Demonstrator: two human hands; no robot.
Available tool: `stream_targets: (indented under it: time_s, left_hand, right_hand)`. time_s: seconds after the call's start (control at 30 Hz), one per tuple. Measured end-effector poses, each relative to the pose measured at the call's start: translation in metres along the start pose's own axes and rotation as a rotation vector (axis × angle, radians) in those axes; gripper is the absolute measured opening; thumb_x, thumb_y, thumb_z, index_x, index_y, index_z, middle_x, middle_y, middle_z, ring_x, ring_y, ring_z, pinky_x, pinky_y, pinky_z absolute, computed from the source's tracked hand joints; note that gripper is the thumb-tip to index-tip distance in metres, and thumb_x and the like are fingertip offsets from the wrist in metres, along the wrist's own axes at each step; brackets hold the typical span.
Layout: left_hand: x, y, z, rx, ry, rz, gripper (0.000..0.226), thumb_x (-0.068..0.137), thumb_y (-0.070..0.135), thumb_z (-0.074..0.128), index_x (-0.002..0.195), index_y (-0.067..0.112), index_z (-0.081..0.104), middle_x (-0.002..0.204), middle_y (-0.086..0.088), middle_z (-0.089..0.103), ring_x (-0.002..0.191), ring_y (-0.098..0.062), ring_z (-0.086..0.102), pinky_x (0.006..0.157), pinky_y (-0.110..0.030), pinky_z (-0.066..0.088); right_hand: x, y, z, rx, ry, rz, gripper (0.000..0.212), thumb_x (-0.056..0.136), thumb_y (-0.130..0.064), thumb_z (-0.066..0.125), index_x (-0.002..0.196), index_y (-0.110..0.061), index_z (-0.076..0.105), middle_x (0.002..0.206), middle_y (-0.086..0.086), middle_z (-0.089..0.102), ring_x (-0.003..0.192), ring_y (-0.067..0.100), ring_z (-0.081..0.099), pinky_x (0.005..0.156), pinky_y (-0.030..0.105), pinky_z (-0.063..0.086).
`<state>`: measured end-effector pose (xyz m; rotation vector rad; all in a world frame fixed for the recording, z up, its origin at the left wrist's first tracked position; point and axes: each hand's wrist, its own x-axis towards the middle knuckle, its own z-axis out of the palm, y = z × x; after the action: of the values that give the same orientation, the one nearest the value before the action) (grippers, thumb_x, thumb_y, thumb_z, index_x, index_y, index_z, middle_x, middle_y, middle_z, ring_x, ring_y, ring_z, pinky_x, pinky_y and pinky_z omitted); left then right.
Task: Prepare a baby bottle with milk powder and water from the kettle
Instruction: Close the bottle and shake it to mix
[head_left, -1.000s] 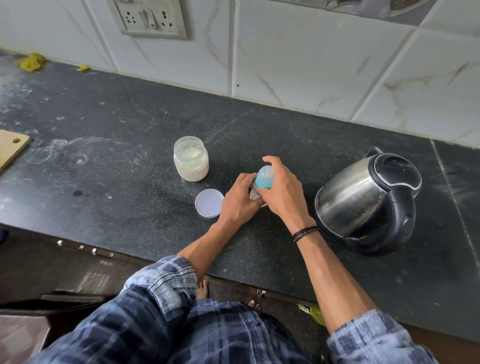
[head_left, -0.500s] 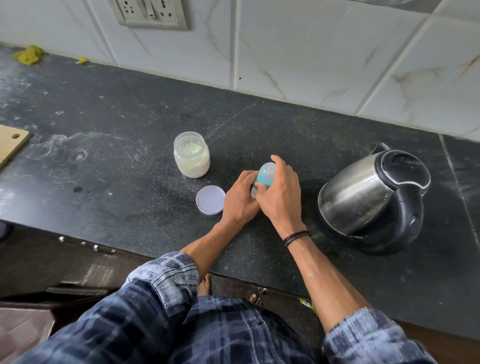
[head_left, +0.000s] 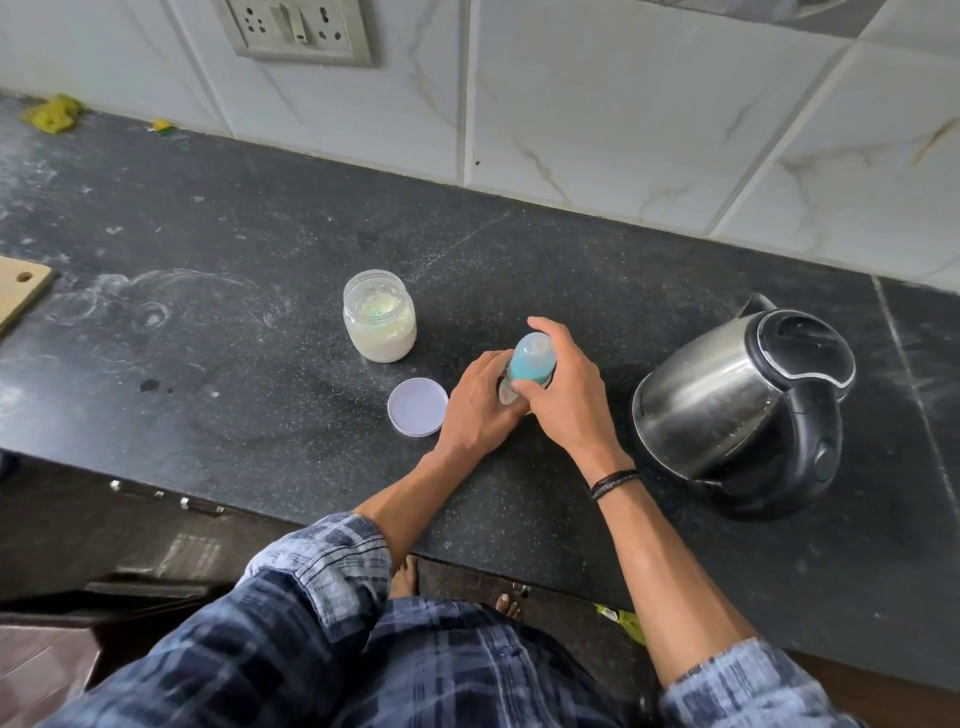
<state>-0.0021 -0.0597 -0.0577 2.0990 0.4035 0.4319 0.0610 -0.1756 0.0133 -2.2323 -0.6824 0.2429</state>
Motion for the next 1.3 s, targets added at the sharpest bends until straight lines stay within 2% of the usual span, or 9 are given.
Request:
stream_targets:
  time_s: [0.07,0.2,0.5,0.67,0.77,0.93,1.07,1.2,1.3]
  left_hand:
    - [0.0,0.001,-0.001,-0.004,-0.001,0.005,0.061,0.087,0.056,0.05,0.133,0.018,0.062,0.124,0.006,0.062,0.111,-0.008,0.056,0.093,-0.026,0.046]
    - [-0.002,0.003,-0.001,0.0,-0.013,0.01,0.053,0.088,0.048,0.049,0.128,0.016,0.063,0.122,0.003,0.062,0.109,-0.011,0.056,0.092,-0.027,0.047]
    - [-0.002,-0.001,0.001,0.015,-0.002,0.045,0.039,0.092,0.019,0.067,0.13,0.014,0.062,0.124,0.0,0.063,0.111,-0.013,0.056,0.093,-0.026,0.045]
    - [-0.004,-0.002,0.004,-0.026,0.025,0.045,0.041,0.09,0.023,0.072,0.13,0.017,0.063,0.121,0.01,0.06,0.11,-0.008,0.055,0.093,-0.021,0.045]
    - [-0.005,-0.003,0.005,-0.031,0.042,0.033,0.043,0.088,0.027,0.071,0.13,0.017,0.063,0.121,0.008,0.062,0.11,-0.008,0.056,0.093,-0.024,0.047]
    - [-0.004,-0.005,0.007,-0.035,0.047,0.027,0.045,0.087,0.03,0.071,0.129,0.016,0.064,0.123,0.007,0.062,0.112,-0.006,0.055,0.096,-0.025,0.047]
    - [-0.001,-0.006,0.003,-0.049,0.012,-0.004,0.048,0.087,0.038,0.068,0.131,0.019,0.062,0.125,0.01,0.06,0.112,0.001,0.051,0.097,-0.016,0.041]
    - [0.001,-0.001,0.002,-0.08,-0.036,-0.053,0.051,0.084,0.042,0.072,0.129,0.022,0.06,0.121,0.016,0.054,0.112,0.007,0.048,0.097,-0.016,0.04]
    - [0.0,0.006,0.003,-0.105,-0.04,-0.097,0.057,0.08,0.05,0.067,0.13,0.023,0.059,0.12,0.014,0.055,0.112,-0.001,0.053,0.097,-0.025,0.047]
  right_hand:
    - [-0.001,0.002,0.002,-0.005,0.036,-0.023,0.074,0.082,-0.004,0.082,0.146,-0.026,0.052,0.135,-0.001,0.063,0.121,0.021,0.057,0.105,0.038,0.048]
    - [-0.003,0.009,0.01,-0.05,0.098,-0.033,0.08,0.082,-0.012,0.085,0.152,-0.02,0.048,0.134,0.004,0.064,0.122,0.024,0.054,0.101,0.025,0.039]
    - [-0.007,0.008,0.021,-0.027,0.236,-0.039,0.08,0.076,-0.016,0.089,0.147,-0.01,0.054,0.122,0.01,0.066,0.113,0.03,0.058,0.097,0.032,0.042]
    - [-0.01,0.006,0.03,-0.043,0.349,-0.037,0.07,0.075,-0.019,0.091,0.137,-0.007,0.062,0.114,0.01,0.068,0.105,0.031,0.061,0.09,0.029,0.043]
    - [-0.01,0.006,0.033,-0.057,0.378,-0.027,0.065,0.074,-0.021,0.091,0.132,-0.008,0.064,0.111,0.008,0.068,0.103,0.03,0.061,0.088,0.029,0.043]
    - [-0.011,0.006,0.031,-0.05,0.353,-0.013,0.061,0.074,-0.027,0.091,0.127,-0.012,0.064,0.113,0.002,0.066,0.104,0.023,0.059,0.088,0.031,0.048]
    - [-0.007,0.011,0.022,-0.011,0.275,-0.026,0.061,0.073,-0.032,0.092,0.124,-0.019,0.062,0.12,-0.006,0.065,0.108,0.015,0.057,0.09,0.029,0.05]
    - [-0.008,0.019,0.015,0.024,0.178,-0.056,0.078,0.076,-0.032,0.091,0.144,-0.025,0.052,0.136,-0.007,0.061,0.12,0.015,0.056,0.098,0.029,0.048]
    - [-0.011,0.022,0.013,0.084,0.074,-0.075,0.087,0.084,-0.025,0.086,0.155,-0.039,0.038,0.147,-0.009,0.055,0.128,0.008,0.054,0.104,0.028,0.047]
